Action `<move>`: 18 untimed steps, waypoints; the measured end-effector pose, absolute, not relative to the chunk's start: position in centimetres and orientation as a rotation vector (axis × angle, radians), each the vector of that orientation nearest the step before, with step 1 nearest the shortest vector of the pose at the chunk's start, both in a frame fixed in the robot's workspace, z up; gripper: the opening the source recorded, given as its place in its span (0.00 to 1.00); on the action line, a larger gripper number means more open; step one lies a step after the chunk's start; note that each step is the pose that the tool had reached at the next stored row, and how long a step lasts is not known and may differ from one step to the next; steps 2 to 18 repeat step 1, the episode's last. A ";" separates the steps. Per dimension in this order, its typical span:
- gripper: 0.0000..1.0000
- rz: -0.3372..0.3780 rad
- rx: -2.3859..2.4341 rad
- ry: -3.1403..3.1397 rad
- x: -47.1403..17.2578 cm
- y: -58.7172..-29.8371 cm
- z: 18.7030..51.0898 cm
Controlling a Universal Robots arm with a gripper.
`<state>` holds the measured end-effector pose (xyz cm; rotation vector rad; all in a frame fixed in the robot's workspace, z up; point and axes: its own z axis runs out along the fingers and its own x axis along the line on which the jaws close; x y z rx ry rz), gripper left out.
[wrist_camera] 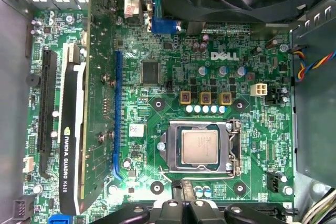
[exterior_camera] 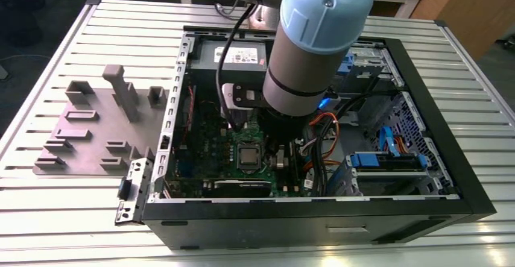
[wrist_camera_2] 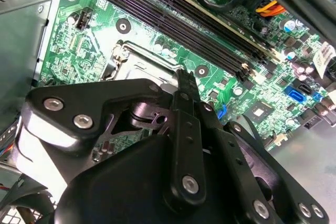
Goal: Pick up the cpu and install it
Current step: 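Install the first cpu locking lever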
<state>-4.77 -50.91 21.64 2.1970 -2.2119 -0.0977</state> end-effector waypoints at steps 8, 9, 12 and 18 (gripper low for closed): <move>0.11 -0.098 2.197 -2.212 -4.8 -50.9 21.6; 0.11 -0.098 2.197 -2.212 -4.8 -50.9 21.6; 0.11 -0.098 2.197 -2.212 -4.8 -50.9 21.6; 0.11 -0.098 2.197 -2.212 -4.8 -50.9 21.6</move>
